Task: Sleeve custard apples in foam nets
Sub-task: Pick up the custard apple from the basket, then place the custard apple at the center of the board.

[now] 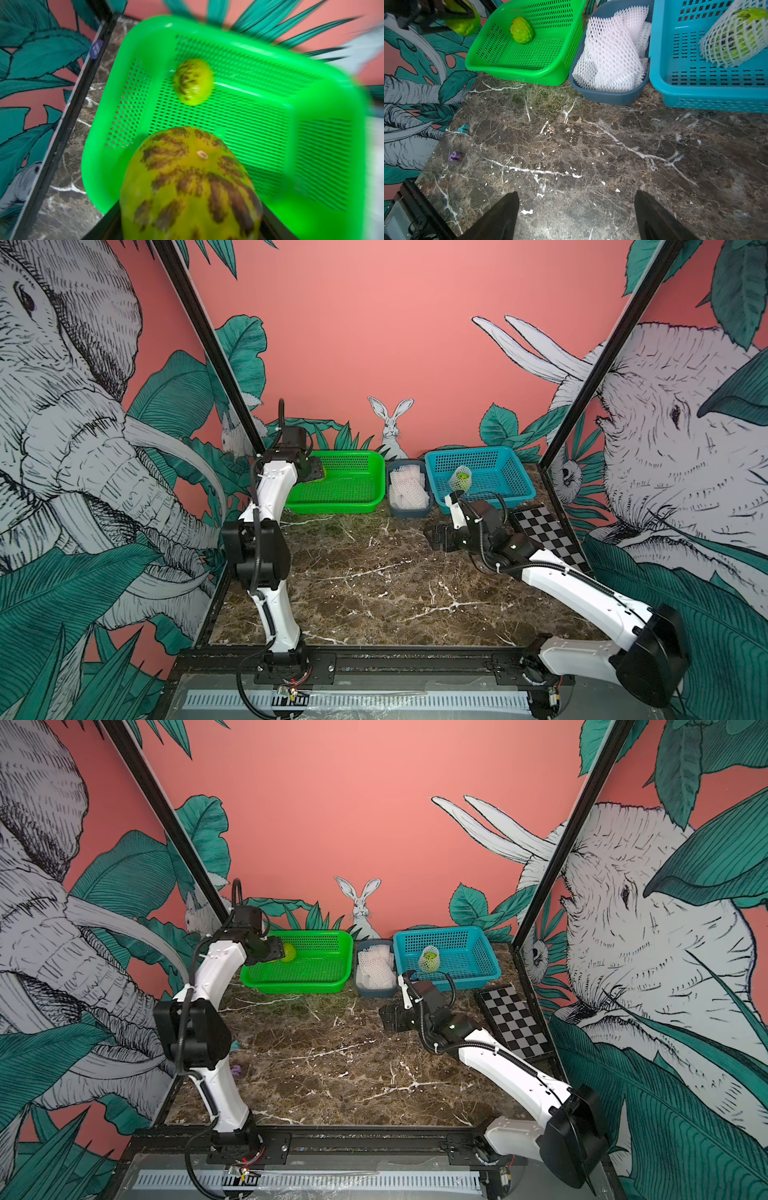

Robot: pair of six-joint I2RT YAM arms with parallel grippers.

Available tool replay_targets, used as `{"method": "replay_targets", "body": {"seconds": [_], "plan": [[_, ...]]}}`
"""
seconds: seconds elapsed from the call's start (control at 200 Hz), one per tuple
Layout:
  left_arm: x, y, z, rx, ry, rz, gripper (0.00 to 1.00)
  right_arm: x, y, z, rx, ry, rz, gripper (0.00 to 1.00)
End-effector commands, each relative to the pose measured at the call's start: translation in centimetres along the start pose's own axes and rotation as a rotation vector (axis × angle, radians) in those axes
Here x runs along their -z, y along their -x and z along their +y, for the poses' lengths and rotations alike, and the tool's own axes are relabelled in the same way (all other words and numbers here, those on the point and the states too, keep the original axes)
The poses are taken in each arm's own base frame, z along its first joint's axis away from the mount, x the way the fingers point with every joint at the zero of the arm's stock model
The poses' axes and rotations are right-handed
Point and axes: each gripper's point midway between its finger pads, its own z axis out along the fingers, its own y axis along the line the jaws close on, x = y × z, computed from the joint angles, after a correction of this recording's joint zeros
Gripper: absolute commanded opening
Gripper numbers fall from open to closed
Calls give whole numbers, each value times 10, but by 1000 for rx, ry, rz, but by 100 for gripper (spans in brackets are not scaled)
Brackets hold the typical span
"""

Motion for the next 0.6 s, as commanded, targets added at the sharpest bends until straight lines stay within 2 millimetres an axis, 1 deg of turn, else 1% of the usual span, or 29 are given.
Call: {"method": "replay_targets", "body": {"seconds": [0.0, 0.055, 0.145, 0.18, 0.24, 0.32, 0.345, 0.385, 0.47, 0.54, 0.595], "plan": [[30, -23, -40, 46, -194, 7, 66, 14, 7, 2, 24, 6, -53, 89], [43, -38, -55, 67, -285, 7, 65, 19, 7, -1, 33, -6, -57, 89], [61, -71, -80, 71, -396, 28, 65, 27, 6, -6, 43, -30, -65, 89], [64, -88, -91, 63, -436, 45, 65, 28, 4, -8, 46, -38, -64, 89], [76, -113, -113, 32, -525, 63, 65, 30, 1, -13, 49, -57, -61, 89], [84, -149, -138, -6, -613, 96, 65, 31, -4, -19, 50, -82, -52, 89], [88, -158, -147, -14, -656, 95, 65, 31, -5, -22, 47, -90, -51, 89], [90, -174, -158, -24, -709, 109, 65, 32, -7, -24, 46, -98, -52, 90], [89, -204, -173, -28, -785, 161, 65, 32, -11, -30, 31, -117, -54, 90], [90, -221, -187, -13, -875, 200, 65, 32, -13, -33, 24, -120, -55, 90], [91, -230, -197, 6, -940, 208, 65, 31, -16, -36, 21, -129, -52, 90]]}}
